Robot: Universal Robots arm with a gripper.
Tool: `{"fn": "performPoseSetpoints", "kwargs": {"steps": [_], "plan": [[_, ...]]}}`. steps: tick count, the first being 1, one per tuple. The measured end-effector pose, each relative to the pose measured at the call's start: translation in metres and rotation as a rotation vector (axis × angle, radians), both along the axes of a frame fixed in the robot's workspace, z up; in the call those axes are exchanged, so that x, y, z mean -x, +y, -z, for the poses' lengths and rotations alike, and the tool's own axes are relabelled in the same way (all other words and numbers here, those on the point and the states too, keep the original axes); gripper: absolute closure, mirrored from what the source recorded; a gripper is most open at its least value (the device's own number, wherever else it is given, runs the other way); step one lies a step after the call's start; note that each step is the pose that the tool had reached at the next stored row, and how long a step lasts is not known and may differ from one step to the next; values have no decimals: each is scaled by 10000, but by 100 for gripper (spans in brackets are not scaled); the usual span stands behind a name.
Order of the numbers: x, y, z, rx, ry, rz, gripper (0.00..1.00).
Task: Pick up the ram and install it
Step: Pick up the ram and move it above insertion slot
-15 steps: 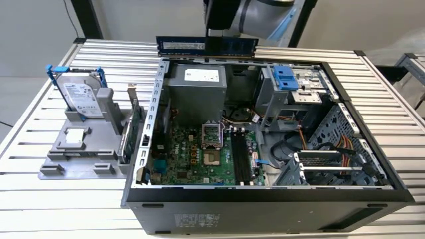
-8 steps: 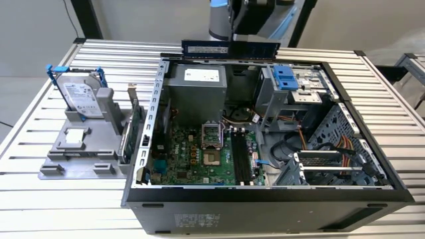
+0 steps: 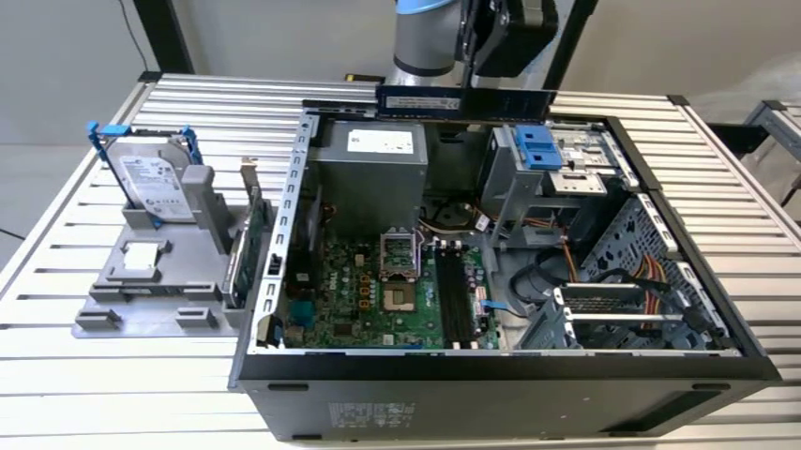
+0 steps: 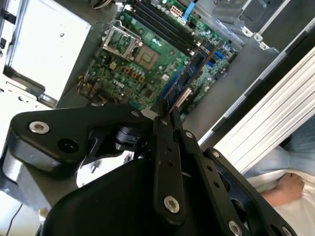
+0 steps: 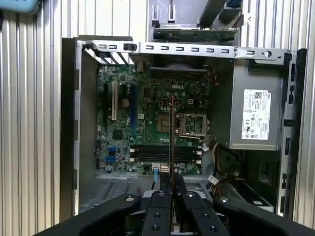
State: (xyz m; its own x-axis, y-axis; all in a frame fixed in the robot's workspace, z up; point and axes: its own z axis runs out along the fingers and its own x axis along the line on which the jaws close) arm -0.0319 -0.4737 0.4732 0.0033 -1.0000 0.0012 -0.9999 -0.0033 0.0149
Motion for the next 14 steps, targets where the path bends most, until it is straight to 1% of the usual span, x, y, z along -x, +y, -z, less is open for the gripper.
{"fn": "performPoseSetpoints", "kwargs": {"steps": [4, 9, 10, 14], "plan": [[-88, 0, 39, 0, 0, 162, 100], [-298, 14, 78, 0, 0, 192, 100], [-320, 15, 85, -1, 0, 226, 100], [-358, 21, 110, 2, 0, 553, 100]]}}
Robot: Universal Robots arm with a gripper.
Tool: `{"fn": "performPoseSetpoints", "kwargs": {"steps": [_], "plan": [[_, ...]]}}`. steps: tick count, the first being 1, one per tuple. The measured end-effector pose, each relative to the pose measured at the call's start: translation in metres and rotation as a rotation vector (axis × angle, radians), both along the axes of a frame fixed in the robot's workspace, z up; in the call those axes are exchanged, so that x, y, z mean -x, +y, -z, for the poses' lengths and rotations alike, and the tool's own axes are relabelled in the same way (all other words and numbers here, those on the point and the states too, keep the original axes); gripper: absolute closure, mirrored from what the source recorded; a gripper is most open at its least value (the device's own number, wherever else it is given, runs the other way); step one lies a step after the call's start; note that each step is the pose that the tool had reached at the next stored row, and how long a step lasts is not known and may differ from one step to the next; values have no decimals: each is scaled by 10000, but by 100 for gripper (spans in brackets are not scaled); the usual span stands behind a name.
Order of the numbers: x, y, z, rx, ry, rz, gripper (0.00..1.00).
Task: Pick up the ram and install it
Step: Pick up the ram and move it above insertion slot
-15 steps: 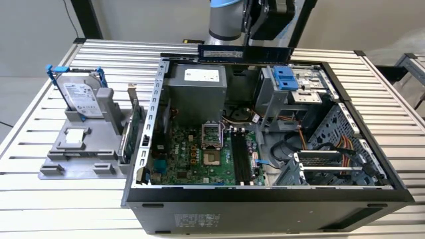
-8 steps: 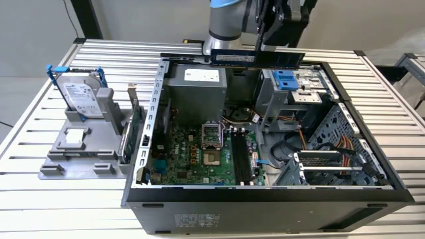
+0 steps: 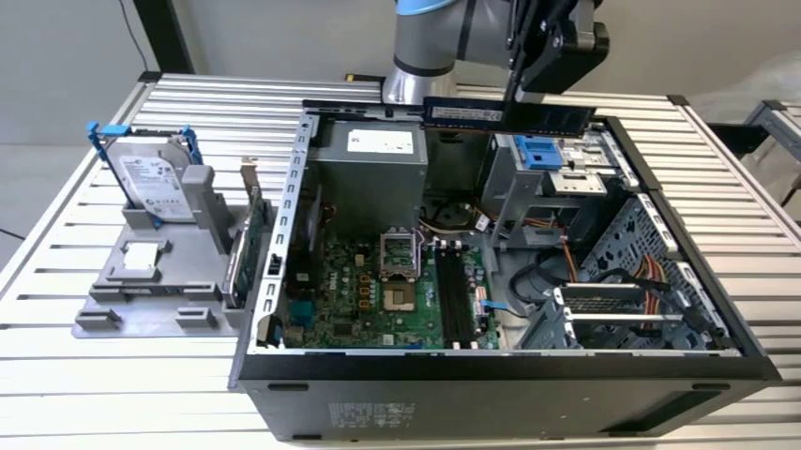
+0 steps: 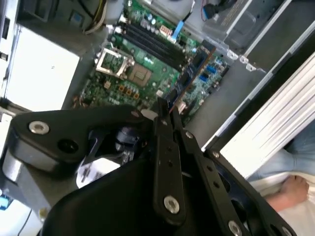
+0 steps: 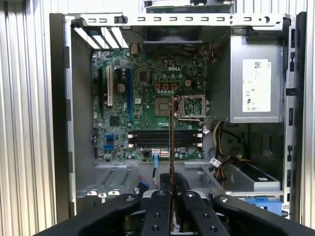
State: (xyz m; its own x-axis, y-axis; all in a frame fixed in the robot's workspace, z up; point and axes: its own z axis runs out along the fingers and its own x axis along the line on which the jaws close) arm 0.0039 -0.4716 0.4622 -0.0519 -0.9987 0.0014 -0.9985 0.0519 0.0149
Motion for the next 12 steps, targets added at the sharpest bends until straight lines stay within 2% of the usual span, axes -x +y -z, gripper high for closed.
{"fn": "performPoseSetpoints", "kwargs": {"steps": [3, 12], "plan": [[-28, 4, 5, 0, 1, 44, 100], [-36, 4, 6, -1, 0, 44, 100]]}}
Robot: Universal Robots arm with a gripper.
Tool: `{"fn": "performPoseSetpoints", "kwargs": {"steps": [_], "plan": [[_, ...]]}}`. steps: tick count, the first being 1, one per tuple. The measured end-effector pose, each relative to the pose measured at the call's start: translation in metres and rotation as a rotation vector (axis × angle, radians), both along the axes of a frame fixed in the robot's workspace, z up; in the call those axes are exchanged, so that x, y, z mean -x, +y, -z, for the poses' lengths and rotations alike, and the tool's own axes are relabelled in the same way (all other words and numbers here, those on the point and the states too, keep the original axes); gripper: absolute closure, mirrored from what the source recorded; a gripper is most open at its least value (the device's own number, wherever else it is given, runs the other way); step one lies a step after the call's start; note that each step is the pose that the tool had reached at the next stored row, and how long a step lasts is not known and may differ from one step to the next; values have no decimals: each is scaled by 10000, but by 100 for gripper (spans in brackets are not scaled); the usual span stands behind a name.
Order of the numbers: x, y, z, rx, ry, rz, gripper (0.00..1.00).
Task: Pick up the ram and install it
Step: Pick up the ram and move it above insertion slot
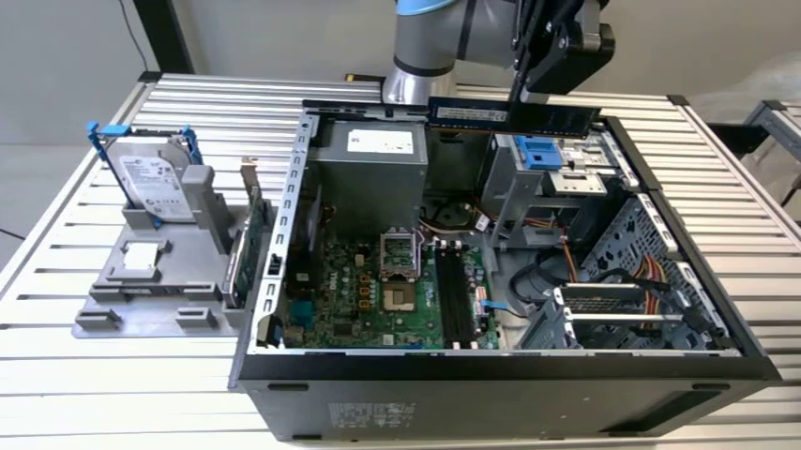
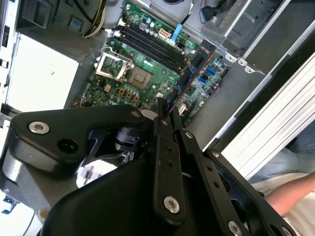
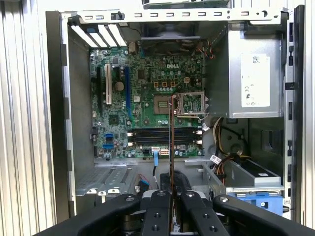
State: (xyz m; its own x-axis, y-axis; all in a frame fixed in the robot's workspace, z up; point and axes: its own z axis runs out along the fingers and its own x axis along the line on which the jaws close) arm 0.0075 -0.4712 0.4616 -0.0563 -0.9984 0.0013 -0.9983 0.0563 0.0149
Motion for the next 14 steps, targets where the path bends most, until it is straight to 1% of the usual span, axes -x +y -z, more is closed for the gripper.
{"fn": "performPoseSetpoints", "kwargs": {"steps": [6, 8, 10, 14], "plan": [[-1, 0, 0, -1, 0, 10, 100], [-1, 0, 0, -1, 0, 87, 100], [-1, 1, 0, 0, 0, 264, 100], [-1, 1, 1, 1, 0, 756, 100]]}}
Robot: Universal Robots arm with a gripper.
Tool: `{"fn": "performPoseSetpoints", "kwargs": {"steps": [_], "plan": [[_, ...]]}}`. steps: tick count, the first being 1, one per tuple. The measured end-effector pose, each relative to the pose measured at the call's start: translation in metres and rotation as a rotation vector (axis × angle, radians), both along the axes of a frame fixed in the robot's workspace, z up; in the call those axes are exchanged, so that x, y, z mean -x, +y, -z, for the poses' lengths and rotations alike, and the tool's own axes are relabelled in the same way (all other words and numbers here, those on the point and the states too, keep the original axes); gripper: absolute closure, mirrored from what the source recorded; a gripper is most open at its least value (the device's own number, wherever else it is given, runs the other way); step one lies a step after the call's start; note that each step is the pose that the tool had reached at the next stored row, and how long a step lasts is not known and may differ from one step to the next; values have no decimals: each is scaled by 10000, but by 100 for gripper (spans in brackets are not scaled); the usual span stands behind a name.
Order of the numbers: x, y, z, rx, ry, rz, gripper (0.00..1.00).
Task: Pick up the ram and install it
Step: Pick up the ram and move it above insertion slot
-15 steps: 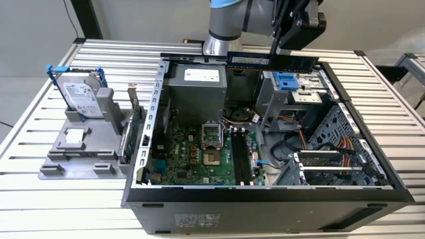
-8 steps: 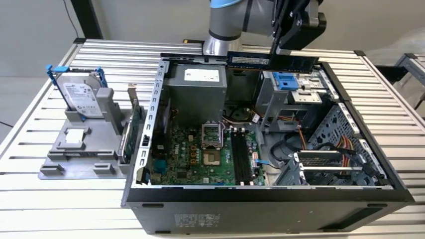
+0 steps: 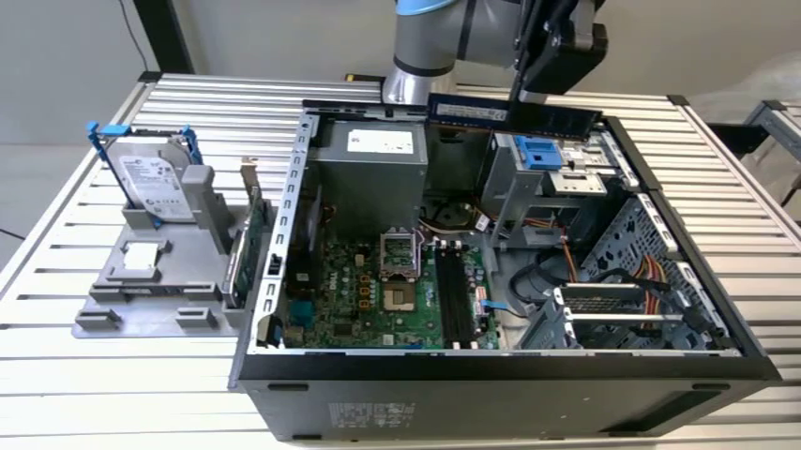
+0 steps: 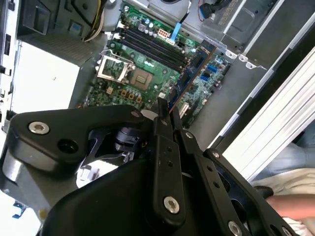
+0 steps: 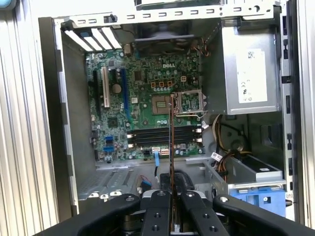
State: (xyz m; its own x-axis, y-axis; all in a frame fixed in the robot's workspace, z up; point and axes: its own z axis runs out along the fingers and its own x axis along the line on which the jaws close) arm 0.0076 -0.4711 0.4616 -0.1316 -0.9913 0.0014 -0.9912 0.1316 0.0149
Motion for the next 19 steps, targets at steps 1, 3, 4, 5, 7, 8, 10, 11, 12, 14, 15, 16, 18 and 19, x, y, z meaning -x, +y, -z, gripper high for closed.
{"fn": "performPoseSetpoints", "kwargs": {"steps": [1, 3, 4, 5, 7, 8, 10, 11, 12, 14, 15, 16, 18, 19], "plan": [[0, 0, 0, 0, 0, 124, 100], [0, 0, 2, -2, 0, 362, 100], [0, 0, 1, 0, 0, 483, 100], [0, 0, 1, 0, 0, 597, 100], [0, 0, 2, -1, 0, 827, 100], [0, 0, 2, -1, 0, 950, 100], [0, 0, 2, 0, 0, 1187, 100], [0, 0, 3, -1, 0, 1301, 100], [0, 0, 4, -1, 0, 1932, 100], [0, 0, 4, 0, 0, 2159, 100], [0, 0, 4, 0, 0, 2333, 100], [0, 0, 4, -1, 0, 2595, 100], [0, 0, 5, -1, 0, 2809, 100], [0, 0, 4, -1, 0, 2919, 100]]}}
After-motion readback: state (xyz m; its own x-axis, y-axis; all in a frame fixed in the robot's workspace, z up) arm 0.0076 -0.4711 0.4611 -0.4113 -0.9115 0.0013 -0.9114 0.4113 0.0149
